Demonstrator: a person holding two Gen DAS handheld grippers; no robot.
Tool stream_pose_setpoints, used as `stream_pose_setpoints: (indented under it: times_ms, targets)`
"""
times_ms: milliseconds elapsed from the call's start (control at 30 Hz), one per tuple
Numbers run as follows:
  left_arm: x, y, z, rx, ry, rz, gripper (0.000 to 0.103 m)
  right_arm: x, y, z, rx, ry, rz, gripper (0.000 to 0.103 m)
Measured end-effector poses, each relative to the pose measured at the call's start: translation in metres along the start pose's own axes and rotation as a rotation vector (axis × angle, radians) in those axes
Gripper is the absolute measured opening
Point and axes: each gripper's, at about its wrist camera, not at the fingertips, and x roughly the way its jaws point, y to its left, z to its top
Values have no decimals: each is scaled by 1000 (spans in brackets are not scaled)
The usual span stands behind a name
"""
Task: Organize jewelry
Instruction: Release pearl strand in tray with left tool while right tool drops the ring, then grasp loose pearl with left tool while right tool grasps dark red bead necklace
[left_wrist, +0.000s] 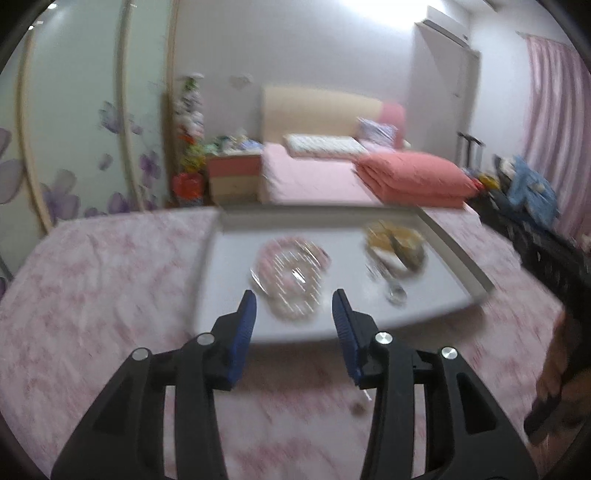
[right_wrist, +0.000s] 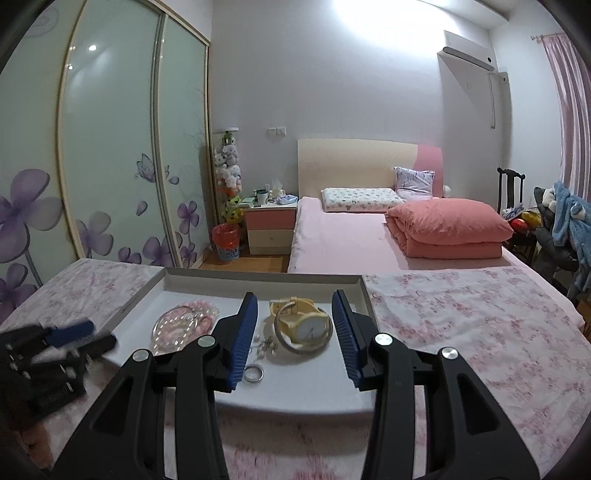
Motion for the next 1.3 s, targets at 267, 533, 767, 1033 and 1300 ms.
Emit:
stream_pose_setpoints:
  times_ms: [267,533,767,1033,1300]
  targets:
    - [9,-39,-33,127,149,-112,39,-24,-11,-13,24,22,12,43]
    - [34,-46,-44,128,247,-85,23,-30,-16,-24,37,39,20,43]
    - [39,-44,-41,122,247,-43,14,-32,-19,-30,45,49,28,43]
    - [35,1,-38,53,244,115,14,-43,-11,-41,-3,124,123,43]
    - [20,69,-42,-64,242,243,14,-55,20,-82,-153,368,366,43]
